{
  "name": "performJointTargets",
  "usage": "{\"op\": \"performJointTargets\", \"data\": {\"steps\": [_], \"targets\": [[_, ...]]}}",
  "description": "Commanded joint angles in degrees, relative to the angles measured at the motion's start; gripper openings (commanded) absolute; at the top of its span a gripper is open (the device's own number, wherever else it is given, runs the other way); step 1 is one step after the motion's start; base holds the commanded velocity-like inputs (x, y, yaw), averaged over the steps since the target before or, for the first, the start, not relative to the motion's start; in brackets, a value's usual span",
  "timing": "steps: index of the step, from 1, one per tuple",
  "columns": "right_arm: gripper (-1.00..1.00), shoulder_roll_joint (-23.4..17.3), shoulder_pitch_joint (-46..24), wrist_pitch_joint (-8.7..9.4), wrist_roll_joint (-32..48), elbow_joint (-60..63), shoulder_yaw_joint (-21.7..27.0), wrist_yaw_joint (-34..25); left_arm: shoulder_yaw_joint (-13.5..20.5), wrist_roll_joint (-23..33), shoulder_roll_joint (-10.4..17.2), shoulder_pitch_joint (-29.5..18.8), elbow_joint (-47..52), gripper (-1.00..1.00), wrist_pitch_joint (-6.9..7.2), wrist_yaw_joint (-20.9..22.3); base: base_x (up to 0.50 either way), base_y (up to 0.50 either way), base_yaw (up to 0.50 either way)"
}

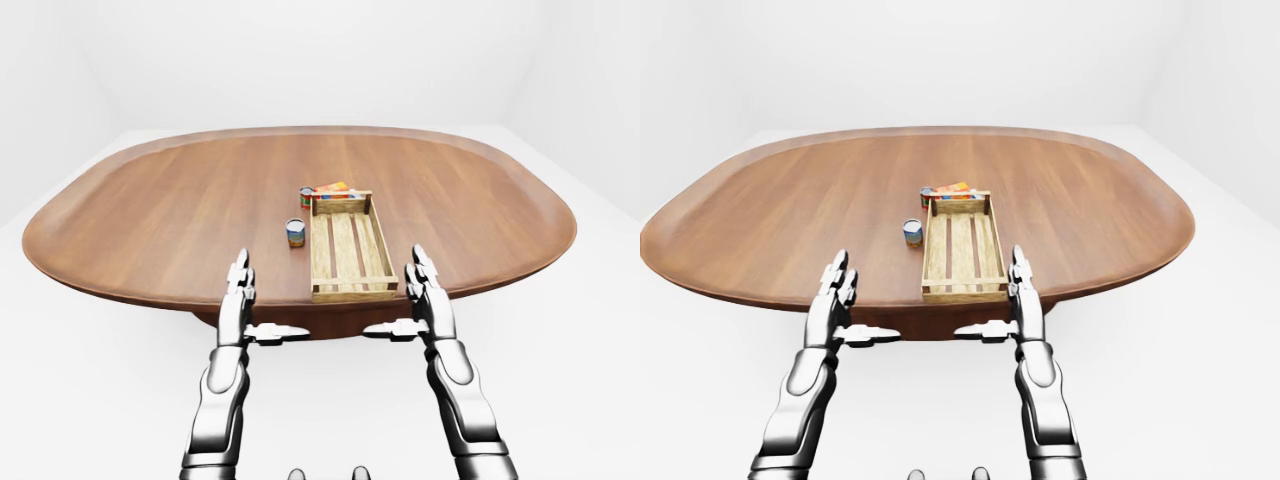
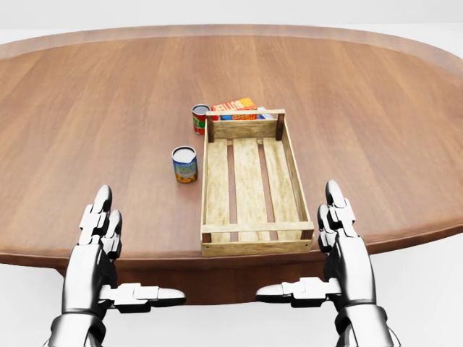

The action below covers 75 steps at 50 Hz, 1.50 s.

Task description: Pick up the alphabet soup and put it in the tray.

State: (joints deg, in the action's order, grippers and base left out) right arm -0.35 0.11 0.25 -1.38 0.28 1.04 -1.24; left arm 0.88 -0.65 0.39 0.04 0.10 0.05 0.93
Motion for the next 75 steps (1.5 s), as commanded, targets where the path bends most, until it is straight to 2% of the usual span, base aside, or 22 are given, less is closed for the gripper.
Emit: {"op": "performJointTargets", "data": {"steps": [1, 2, 3, 4, 9, 11, 12, 14, 16, 21, 24, 25, 27, 43, 60, 75], "targets": [[1.00, -0.7, 0.2, 0.82, -2.4, 1.0, 1.7, -1.7, 1.6, -1.6, 0.6, -0.1, -1.3, 1.00, -1.05, 1.9, 0.00, 0.00, 0.00], [1.00, -0.7, 0.4, 1.05, -2.6, 1.3, 1.6, -1.9, 1.7, -1.9, 0.6, -0.2, -2.8, 1.00, -2.19, 2.0, 0.00, 0.00, 0.00], [1.00, -0.7, 0.4, 1.15, -2.4, 1.6, 1.6, -1.8, 1.7, -2.4, 0.7, 0.0, -0.4, 1.00, 0.11, 2.1, 0.00, 0.00, 0.00], [1.00, -0.7, 0.5, 1.27, -2.3, 1.8, 1.6, -1.7, 1.6, -2.3, 0.7, 0.1, 0.6, 1.00, 0.96, 2.0, 0.00, 0.00, 0.00], [1.00, -0.7, 0.7, 1.87, -2.0, 2.7, 1.5, -1.7, 1.3, -2.3, 0.6, 1.2, 3.9, 1.00, 2.75, 2.1, 0.00, 0.00, 0.00], [1.00, -0.7, 0.7, 1.88, -2.0, 2.7, 1.5, -1.7, 1.3, -2.2, 0.6, 1.2, 4.0, 1.00, 2.80, 2.1, 0.00, 0.00, 0.00], [1.00, -0.7, 1.4, 3.31, -1.9, 5.4, 1.3, -1.5, 1.0, -2.3, 0.6, 2.3, 7.3, 1.00, 4.29, 2.3, 0.00, 0.00, 0.00], [1.00, -0.6, 1.9, 4.20, -1.7, 7.0, 1.2, -1.6, 1.2, -2.4, 0.6, 2.6, 9.1, 1.00, 4.95, 2.4, 0.00, 0.00, 0.00], [1.00, -0.6, 2.5, 4.75, -1.5, 8.7, 1.1, -1.7, 1.3, -2.6, 0.6, 3.3, 11.6, 1.00, 4.95, 2.6, 0.00, 0.00, 0.00], [1.00, -0.7, 4.0, 4.75, -1.0, 13.8, 1.4, -1.5, 1.4, -2.8, 0.4, 5.0, 17.1, 1.00, 4.95, 3.0, 0.00, 0.00, 0.00], [1.00, -0.7, 5.0, 4.75, -1.4, 17.3, 2.3, -1.8, 1.4, -2.5, 0.2, 5.7, 14.4, 1.00, 4.29, 3.2, 0.00, 0.00, 0.00], [1.00, -0.8, 5.2, 4.75, -1.4, 17.8, 2.6, -1.9, 1.5, -2.7, 0.2, 5.8, 15.0, 1.00, 4.84, 3.3, 0.00, 0.00, 0.00], [1.00, -0.8, 5.8, 4.75, -1.9, 19.2, 3.5, -2.2, 2.0, -3.0, 0.3, 5.9, 16.5, 1.00, 4.95, 3.2, 0.00, 0.00, 0.00], [1.00, 0.0, 9.7, 4.75, -3.4, 33.0, 9.9, -3.4, 8.1, -7.8, 1.3, 5.0, 26.7, 1.00, 4.95, 3.4, 0.00, 0.00, 0.00], [1.00, 1.0, 10.7, 4.75, -3.7, 37.0, 11.7, -3.9, 10.6, -9.7, 1.2, 5.6, 33.2, 1.00, 4.95, 3.5, 0.00, 0.00, 0.00], [1.00, 1.0, 10.3, 4.75, -4.4, 36.8, 12.0, -3.4, 10.8, -10.1, 1.1, 5.5, 33.7, 1.00, 4.95, 3.5, 0.00, 0.00, 0.00]]}}
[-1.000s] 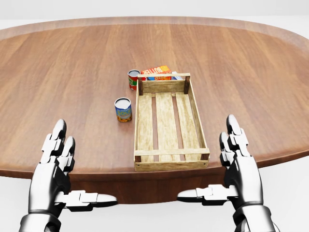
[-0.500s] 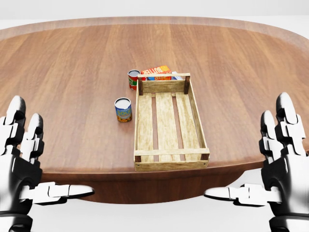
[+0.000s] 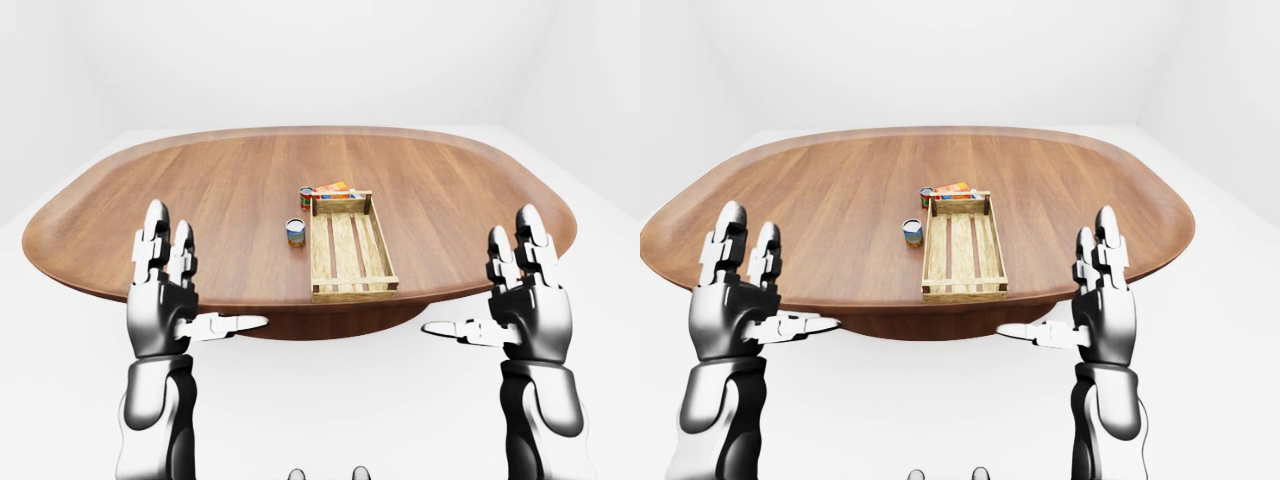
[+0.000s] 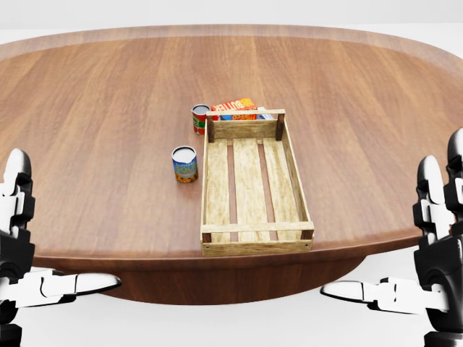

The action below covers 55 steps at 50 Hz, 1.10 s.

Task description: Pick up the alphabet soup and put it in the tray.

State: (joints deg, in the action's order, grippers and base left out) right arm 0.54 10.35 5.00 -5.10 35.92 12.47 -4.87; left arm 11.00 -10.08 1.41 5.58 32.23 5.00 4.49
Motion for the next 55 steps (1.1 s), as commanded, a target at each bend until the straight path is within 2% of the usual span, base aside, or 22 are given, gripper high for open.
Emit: {"op": "performJointTargets", "data": {"steps": [1, 5, 26, 40, 55], "targets": [[1.00, 0.1, 0.1, 0.00, -0.7, 0.9, 0.8, 0.2, 0.7, -0.7, 0.0, -0.1, 1.4, 1.00, 0.00, 0.0, 0.00, 0.00, 0.00], [1.00, 0.0, 0.0, 0.00, -0.9, 0.7, 0.6, -0.1, 0.6, -0.7, 0.0, 0.0, 1.2, 1.00, 0.00, 0.1, 0.00, 0.00, 0.00], [1.00, 0.0, -0.2, 0.00, -0.9, 1.1, 0.5, 0.3, 0.4, -0.8, -0.3, 0.7, 1.6, 1.00, 0.00, 0.8, 0.00, -0.49, 0.00], [1.00, -0.2, -0.5, 0.00, 0.6, 0.7, -0.6, 0.9, 0.9, -1.5, -0.3, 1.0, 3.1, 1.00, 0.00, 0.8, 0.00, -0.01, 0.00], [1.00, 0.1, 0.1, 0.00, -0.3, 2.0, -0.7, -0.2, 0.8, -1.4, -0.4, 1.2, 3.1, 1.00, 0.00, 1.0, 0.49, -0.02, 0.00]]}}
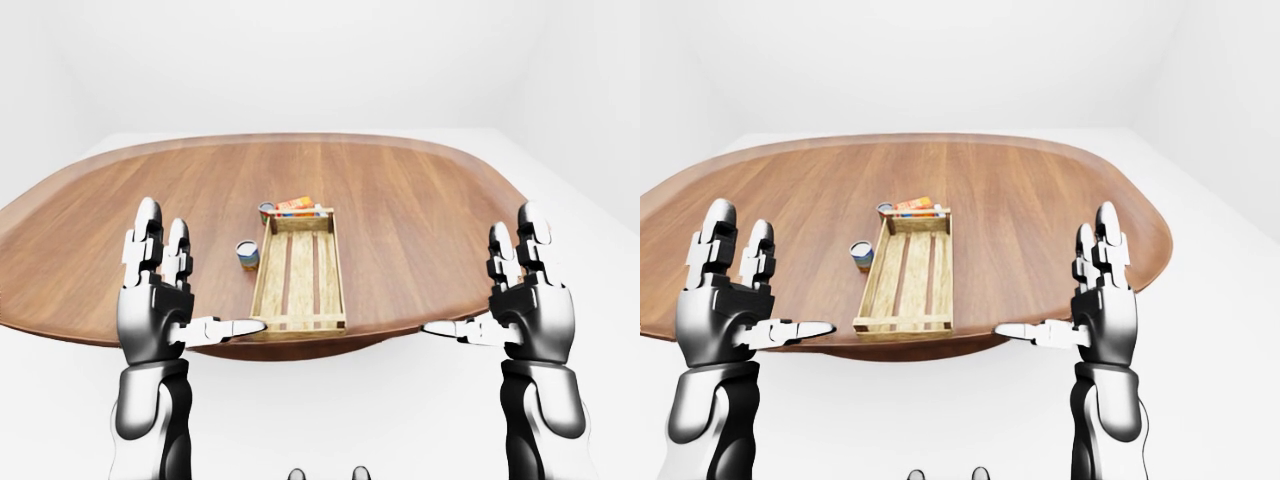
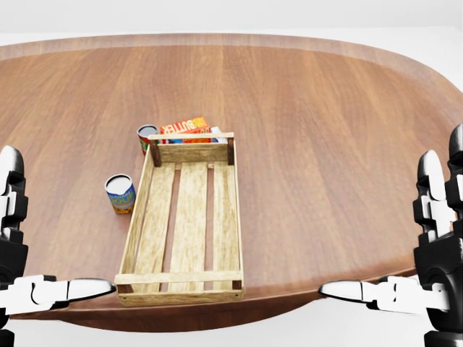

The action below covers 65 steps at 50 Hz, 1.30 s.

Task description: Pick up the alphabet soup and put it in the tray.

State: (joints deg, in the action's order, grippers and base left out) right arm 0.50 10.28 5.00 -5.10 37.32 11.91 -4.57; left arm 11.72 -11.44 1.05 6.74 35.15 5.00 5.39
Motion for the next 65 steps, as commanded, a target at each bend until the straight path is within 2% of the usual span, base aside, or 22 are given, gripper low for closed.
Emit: {"op": "performJointTargets", "data": {"steps": [1, 12, 59, 65], "targets": [[1.00, 0.1, 0.2, 0.00, -0.4, 0.6, -0.2, -0.5, 0.0, -0.1, -0.1, 0.1, 0.0, 1.00, 0.00, 0.2, 0.50, -0.02, 0.00], [1.00, 0.0, 0.7, 0.00, 0.7, 1.5, -1.4, -1.1, 0.1, -1.2, -0.1, 0.4, 1.9, 1.00, 0.00, 0.3, 0.50, -0.02, 0.00], [1.00, 0.5, 0.7, 0.00, 0.2, 1.9, -0.7, -1.1, 0.2, -1.1, -0.2, 0.5, 2.3, 1.00, 0.00, 0.6, 0.50, -0.01, 0.00], [1.00, 0.4, 0.8, 0.00, -0.3, 2.1, -0.6, -1.0, 0.1, -0.9, -0.1, 0.6, 2.7, 1.00, 0.00, 0.9, 0.07, 0.00, 0.00]]}}
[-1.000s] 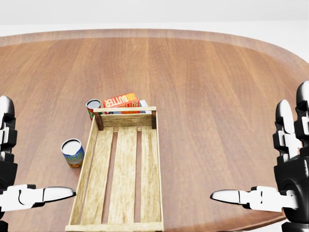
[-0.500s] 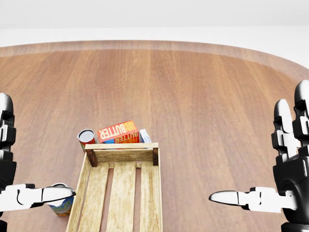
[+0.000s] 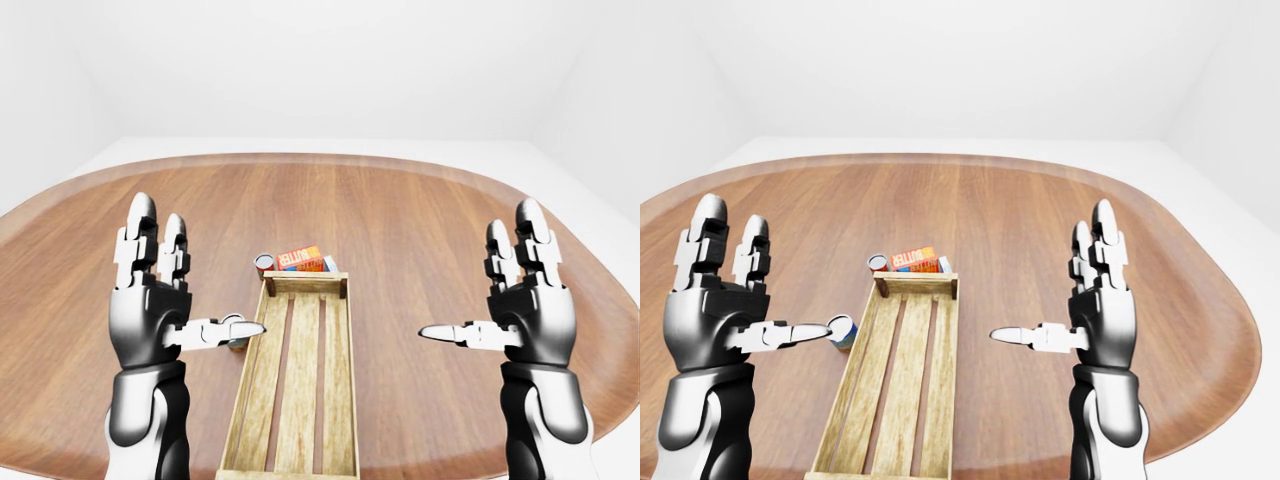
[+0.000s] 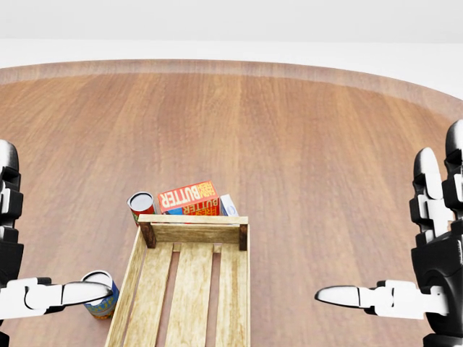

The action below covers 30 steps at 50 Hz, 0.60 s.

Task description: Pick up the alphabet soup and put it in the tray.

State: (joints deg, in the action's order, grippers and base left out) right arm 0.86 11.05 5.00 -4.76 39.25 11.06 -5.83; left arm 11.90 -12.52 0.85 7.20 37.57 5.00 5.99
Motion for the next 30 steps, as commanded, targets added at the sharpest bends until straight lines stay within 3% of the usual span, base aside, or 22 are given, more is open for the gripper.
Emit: {"op": "performJointTargets", "data": {"steps": [1, 5, 9, 15, 16, 17, 19, 24, 30], "targets": [[1.00, 0.1, 0.0, 0.00, -0.7, 0.2, 0.2, 0.3, 0.0, 0.2, 0.1, 0.2, 0.3, 1.00, 0.00, 0.3, 0.00, 0.00, 0.00], [1.00, -0.1, 0.0, 0.00, -1.0, 0.1, 0.4, 0.0, -0.5, -0.1, 0.9, 1.3, 2.4, 1.00, 0.00, 2.2, 0.00, 0.00, 0.00], [1.00, 0.0, 0.1, 0.00, -1.5, 0.4, 1.1, -0.2, 1.5, 0.2, 2.0, 0.8, 4.1, 1.00, 0.00, 5.3, 0.00, 0.00, 0.00], [1.00, 0.0, 0.0, 0.00, -1.9, 0.3, 1.4, -0.3, 5.0, 2.6, 4.8, -4.7, 7.8, 1.00, 0.00, 6.2, 0.00, 0.00, 0.00], [1.00, 0.1, 0.1, 0.00, -2.2, 0.3, 1.3, -0.5, 5.3, 2.8, 7.2, -5.9, 8.9, 1.00, 0.00, 7.8, 0.00, 0.00, 0.00], [1.00, 0.1, 0.1, 0.00, -2.2, 0.3, 1.4, -0.4, 5.9, 2.3, 7.7, -6.3, 9.5, 1.00, 0.00, 9.8, 0.00, 0.00, 0.00], [1.00, 0.1, 0.4, 0.00, -2.4, 1.2, 1.5, -0.4, 6.1, 5.7, 10.8, -6.3, 8.0, 1.00, 0.00, 14.7, 0.00, 0.00, 0.00], [1.00, 0.2, 0.3, 0.00, -2.7, 1.4, 1.7, -0.5, 4.6, 19.7, 14.1, -7.9, 2.2, 1.00, 0.00, 19.8, 0.00, 0.00, 0.00], [1.00, 0.3, 0.5, 0.00, -2.7, 2.2, 1.5, -0.5, 4.1, 32.1, 14.1, -10.2, -5.7, 1.00, 0.00, 24.0, 0.00, 0.00, 0.00]]}}
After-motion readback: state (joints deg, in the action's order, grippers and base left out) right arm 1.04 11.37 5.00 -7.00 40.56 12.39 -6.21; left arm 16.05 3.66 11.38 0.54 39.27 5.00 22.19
